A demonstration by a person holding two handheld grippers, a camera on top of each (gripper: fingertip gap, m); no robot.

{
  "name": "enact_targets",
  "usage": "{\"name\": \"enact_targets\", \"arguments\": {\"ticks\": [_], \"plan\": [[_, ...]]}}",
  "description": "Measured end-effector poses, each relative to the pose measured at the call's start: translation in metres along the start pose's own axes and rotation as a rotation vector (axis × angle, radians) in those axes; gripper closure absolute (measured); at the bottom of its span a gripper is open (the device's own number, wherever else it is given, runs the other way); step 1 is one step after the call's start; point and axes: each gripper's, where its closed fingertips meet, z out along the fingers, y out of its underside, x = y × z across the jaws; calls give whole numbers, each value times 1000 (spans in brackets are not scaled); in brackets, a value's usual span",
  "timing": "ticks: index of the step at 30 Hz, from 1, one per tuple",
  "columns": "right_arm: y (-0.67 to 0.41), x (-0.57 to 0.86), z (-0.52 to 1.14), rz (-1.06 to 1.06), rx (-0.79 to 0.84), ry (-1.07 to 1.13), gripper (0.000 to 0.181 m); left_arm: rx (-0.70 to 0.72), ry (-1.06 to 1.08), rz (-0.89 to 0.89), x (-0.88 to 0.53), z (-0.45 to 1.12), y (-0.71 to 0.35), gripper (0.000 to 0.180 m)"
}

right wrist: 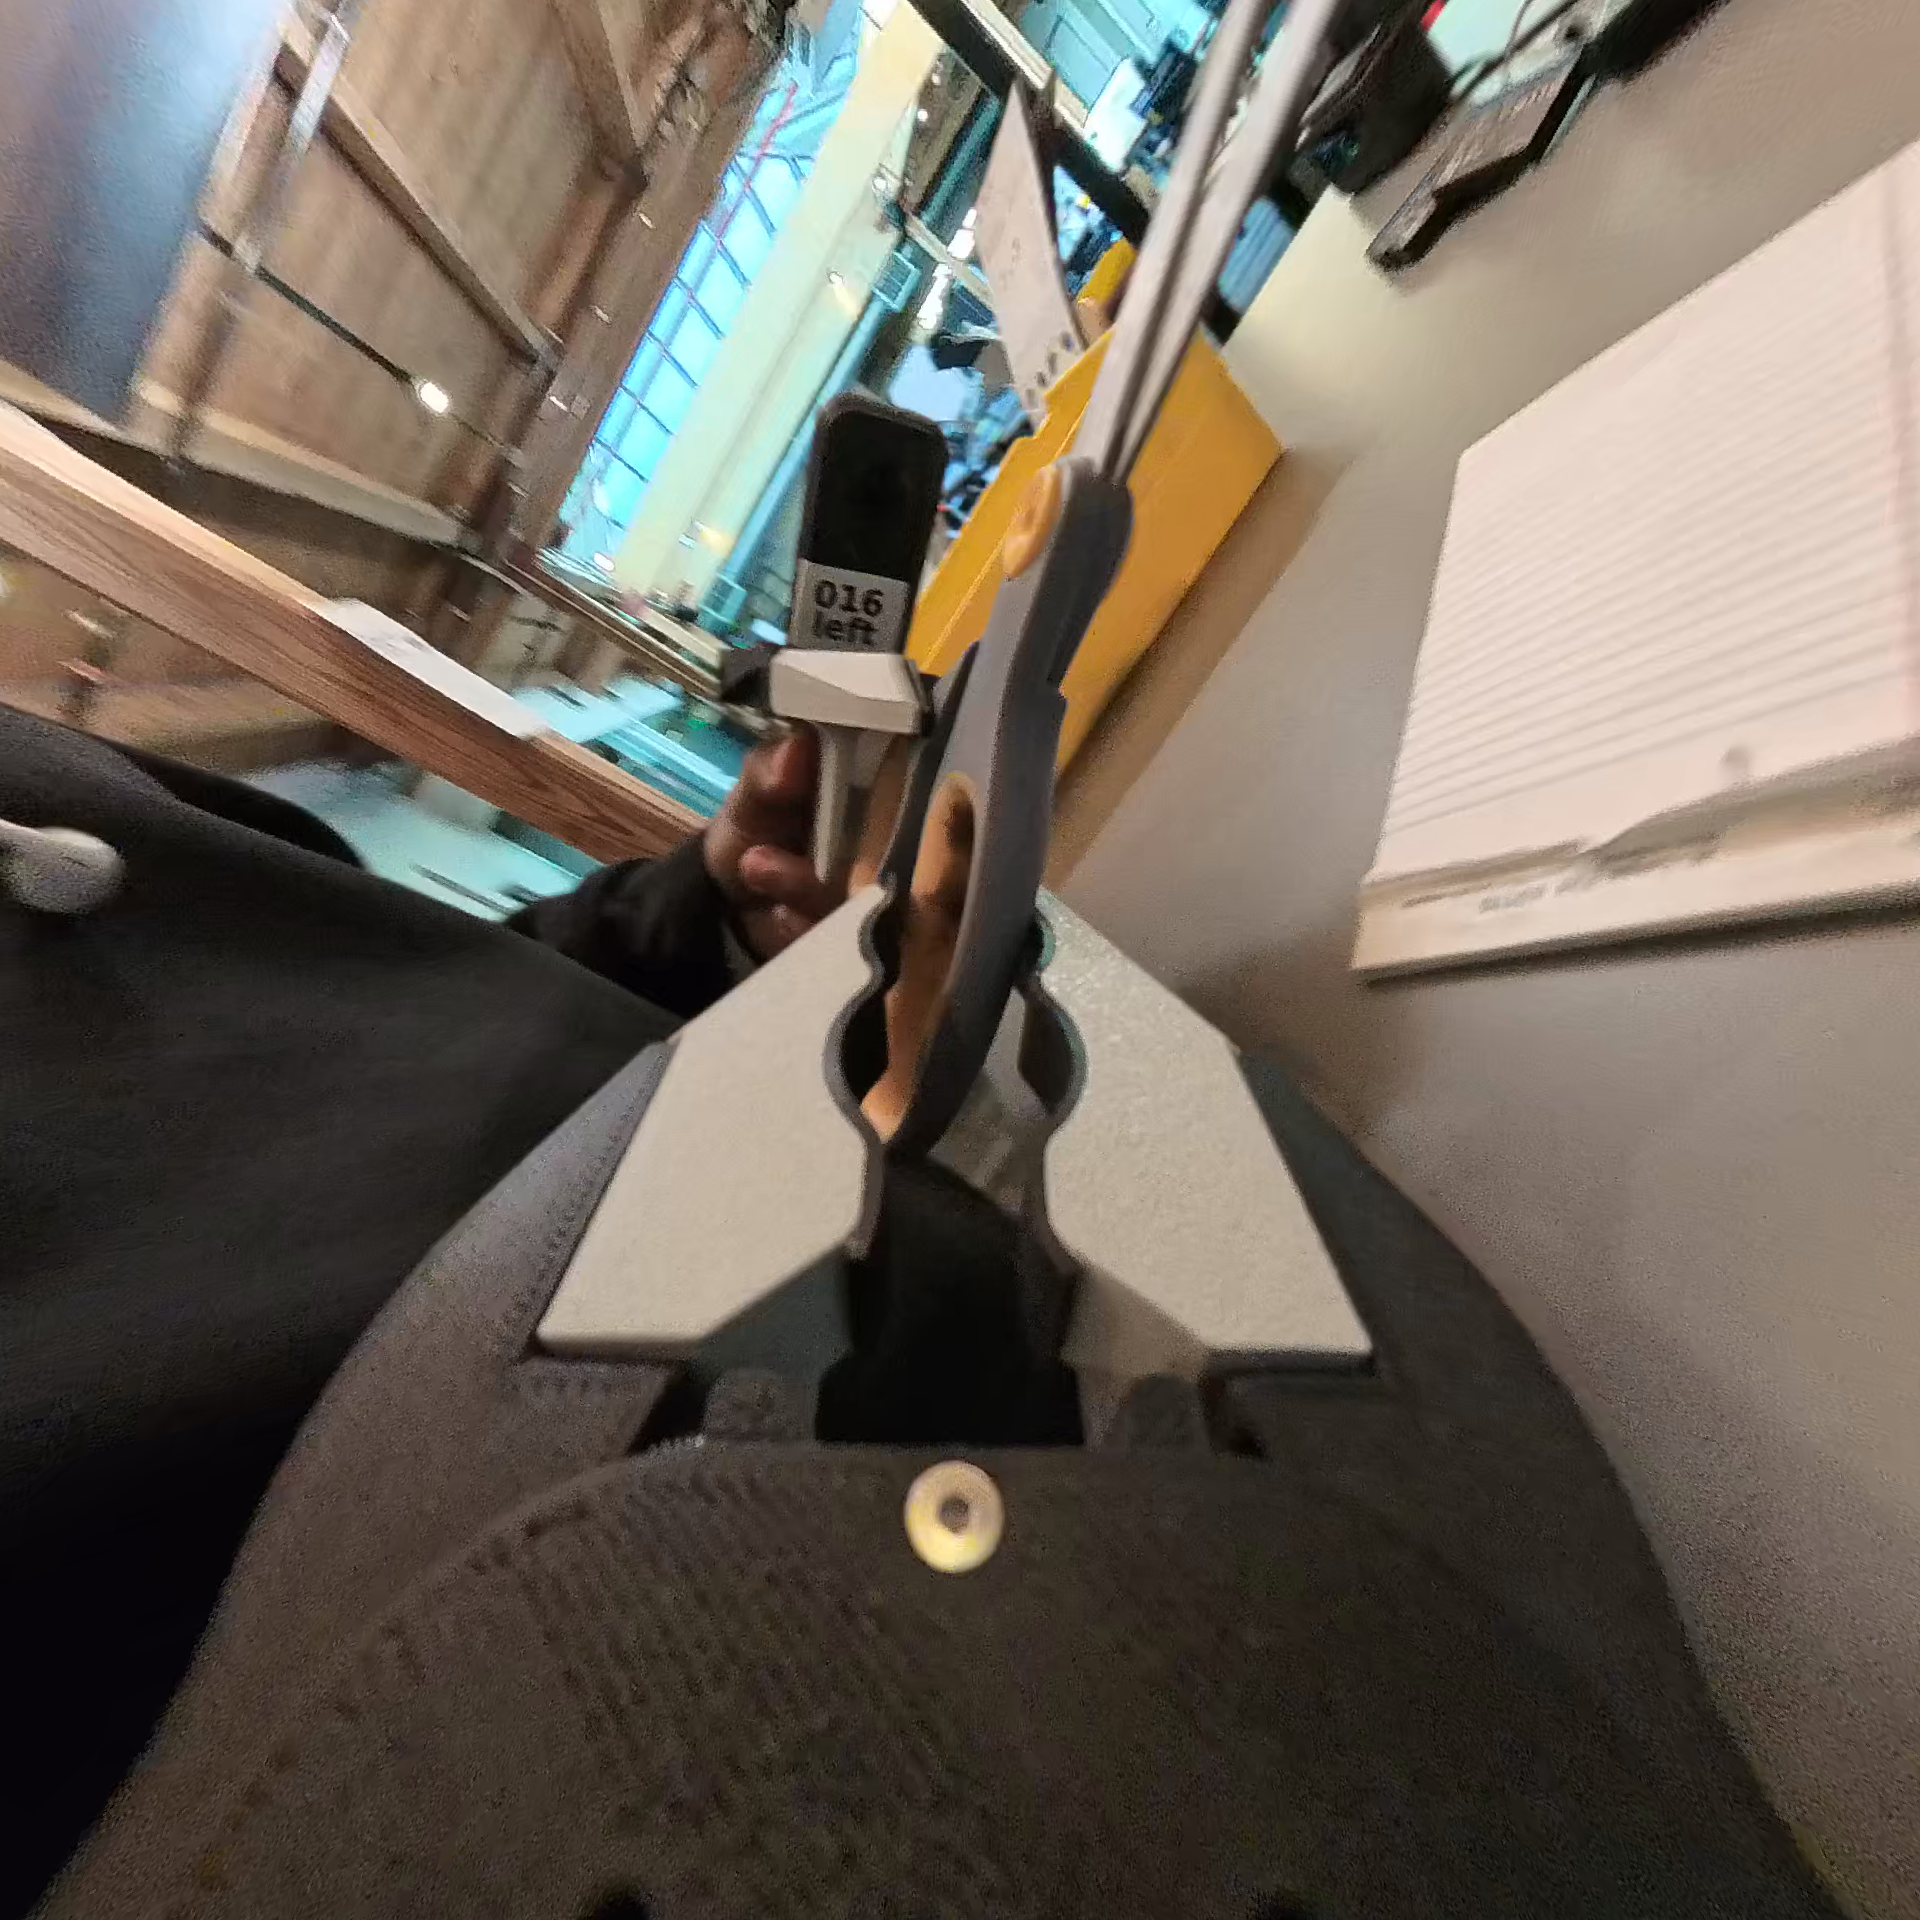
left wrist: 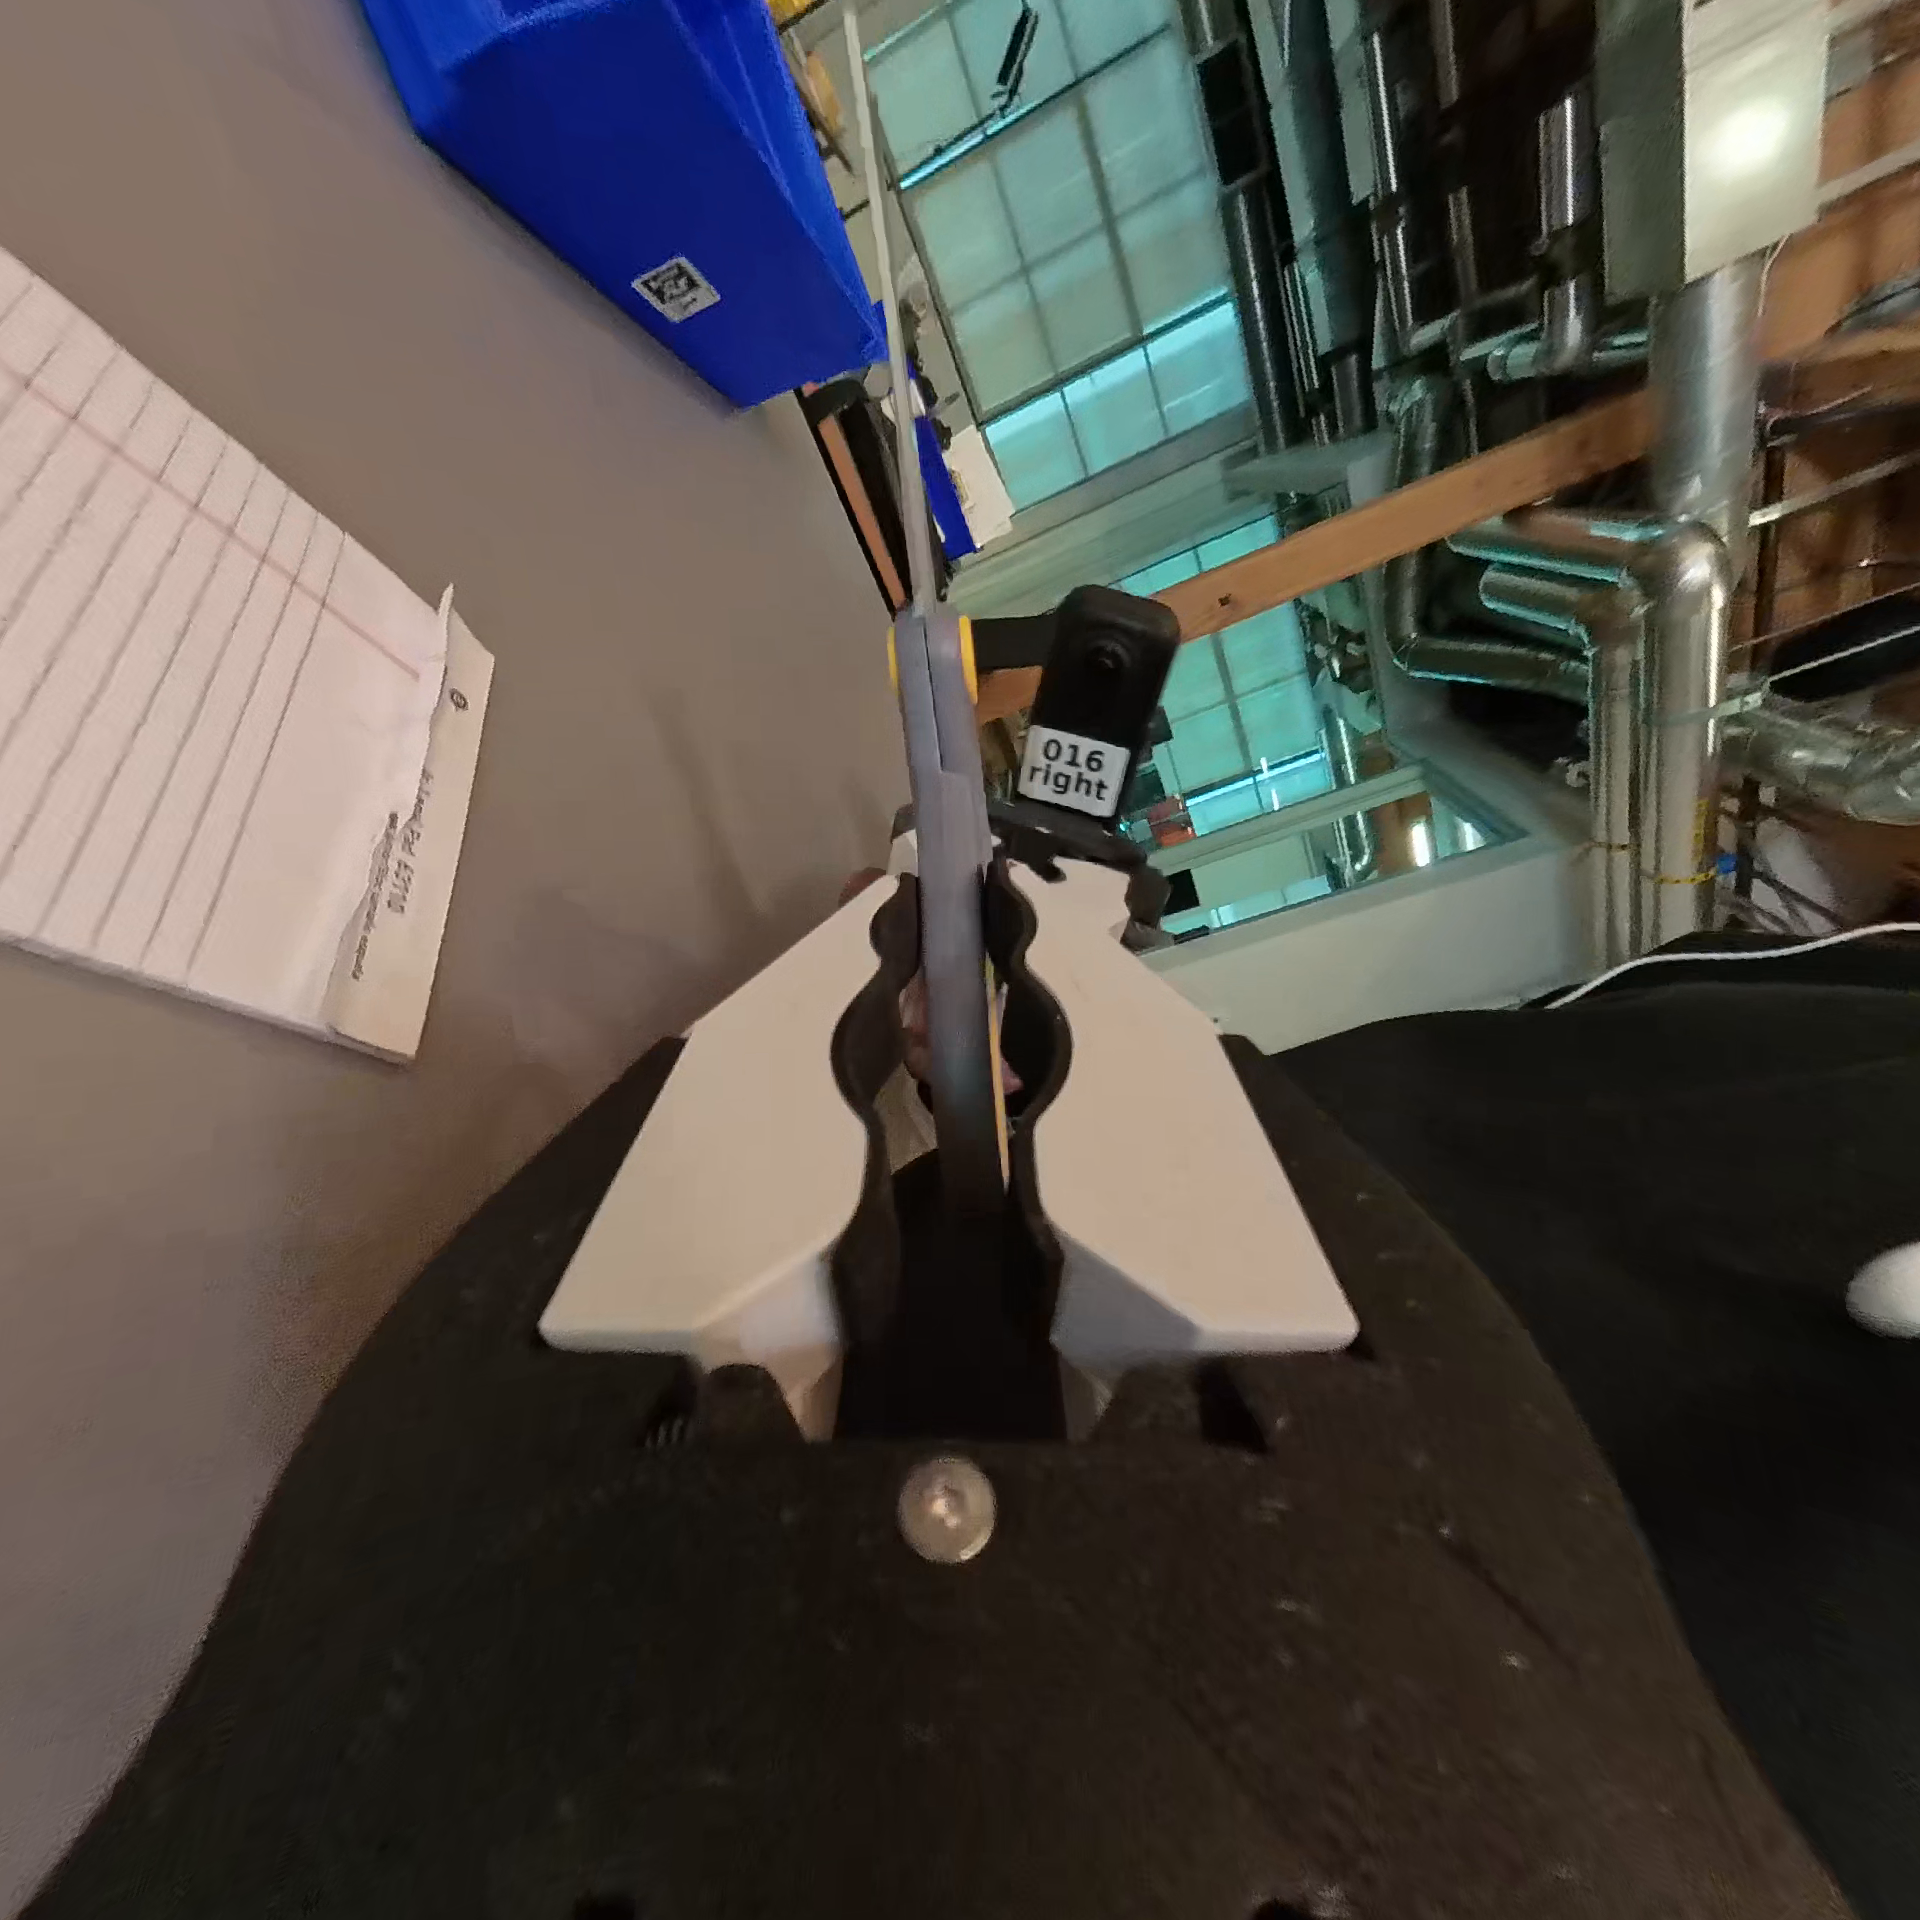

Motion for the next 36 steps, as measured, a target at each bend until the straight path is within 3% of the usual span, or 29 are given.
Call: {"name": "enact_targets", "arguments": {"ticks": [3, 8, 15, 22, 33, 36], "plan": [[6, 1, -21, 88, -9, -25, 170, -3, 28, -59, -1, -11, 6, 169], [28, 8, -46, 119, -86, 3, 170, -161, 12, -83, -14, -18, 30, 168], [56, 30, -35, 362, 17, 107, 170, -184, -198, -141, -59, -20, 58, 156], [90, 34, -21, 452, 85, 166, 170, -216, -345, -154, -83, -42, 87, 150], [62, 55, -22, 471, 366, 199, 170, -238, -332, 31, -91, -24, 46, 152], [59, 60, -22, 464, 394, 242, 170, -262, -325, -37, -101, -20, 43, 152]]}}
